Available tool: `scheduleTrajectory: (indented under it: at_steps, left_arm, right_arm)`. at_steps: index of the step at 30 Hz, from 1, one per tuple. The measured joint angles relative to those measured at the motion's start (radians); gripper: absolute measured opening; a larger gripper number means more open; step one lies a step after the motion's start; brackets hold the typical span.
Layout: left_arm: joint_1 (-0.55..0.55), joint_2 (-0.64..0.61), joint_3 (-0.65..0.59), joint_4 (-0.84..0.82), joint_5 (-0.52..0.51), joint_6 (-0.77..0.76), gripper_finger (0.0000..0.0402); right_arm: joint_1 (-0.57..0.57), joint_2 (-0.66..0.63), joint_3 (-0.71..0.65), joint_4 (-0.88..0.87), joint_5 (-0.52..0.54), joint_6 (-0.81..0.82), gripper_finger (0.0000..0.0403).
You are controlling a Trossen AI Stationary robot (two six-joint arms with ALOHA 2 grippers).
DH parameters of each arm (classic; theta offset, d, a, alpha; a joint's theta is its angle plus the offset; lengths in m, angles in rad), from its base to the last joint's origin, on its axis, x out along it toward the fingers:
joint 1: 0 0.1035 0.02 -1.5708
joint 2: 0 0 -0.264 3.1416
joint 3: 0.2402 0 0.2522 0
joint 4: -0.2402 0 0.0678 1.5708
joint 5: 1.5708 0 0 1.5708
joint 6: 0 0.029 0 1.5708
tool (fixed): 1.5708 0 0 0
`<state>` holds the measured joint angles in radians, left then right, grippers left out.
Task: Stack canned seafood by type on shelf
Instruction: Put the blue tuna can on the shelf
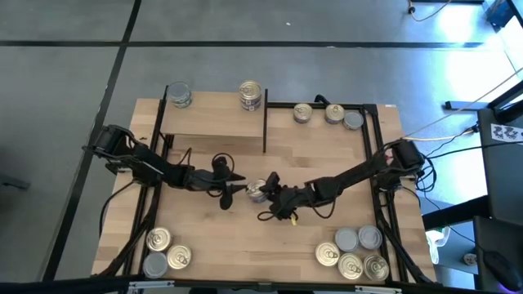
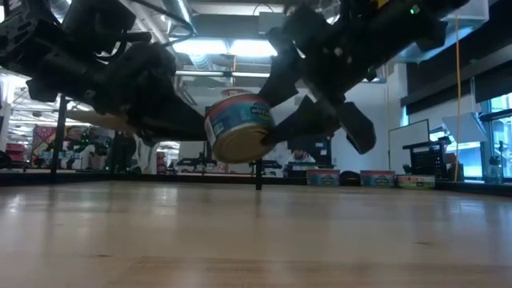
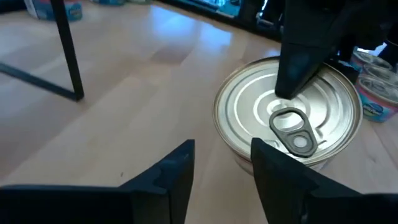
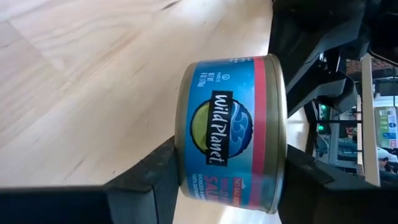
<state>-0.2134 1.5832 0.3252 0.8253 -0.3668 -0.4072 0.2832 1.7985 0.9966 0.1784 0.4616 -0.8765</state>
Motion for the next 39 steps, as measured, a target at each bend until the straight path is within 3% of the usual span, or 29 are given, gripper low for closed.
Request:
scheduleTrajectory:
  at_steps: [5, 9, 12, 17, 25, 29, 39]
  left_arm:
    - [-0.007, -0.006, -0.019, -0.031, 0.049, 0.049, 0.0146]
    - [-0.003, -0.092, -0.005, 0.057, 0.026, 0.076, 0.0144]
    - [-0.005, -0.143, -0.012, -0.005, 0.028, 0.093, 0.0143]
    - [-0.005, -0.199, -0.011, -0.187, 0.001, 0.065, 0.0143]
    - [-0.004, -0.190, -0.009, -0.424, -0.043, -0.100, 0.0143]
    - [-0.004, -0.186, -0.009, -0.463, -0.060, -0.119, 0.0143]
    - [-0.004, -0.187, -0.008, -0.455, -0.064, -0.119, 0.0143]
  right_arm:
    - [-0.004, -0.083, 0.009, -0.045, 0.064, 0.019, 0.0195]
    - [-0.003, -0.089, 0.008, -0.100, 0.077, 0.045, 0.0195]
    - [0.002, -0.094, 0.002, -0.133, 0.090, 0.052, 0.0195]
    - [-0.006, -0.124, 0.084, -0.125, 0.254, 0.051, 0.0195]
    - [-0.060, -0.121, 0.298, -0.198, 0.294, 0.026, 0.0195]
    - [-0.124, -0.112, 0.367, -0.201, 0.281, 0.059, 0.0195]
    - [-0.301, -0.104, 0.378, -0.175, 0.060, 0.308, 0.0195]
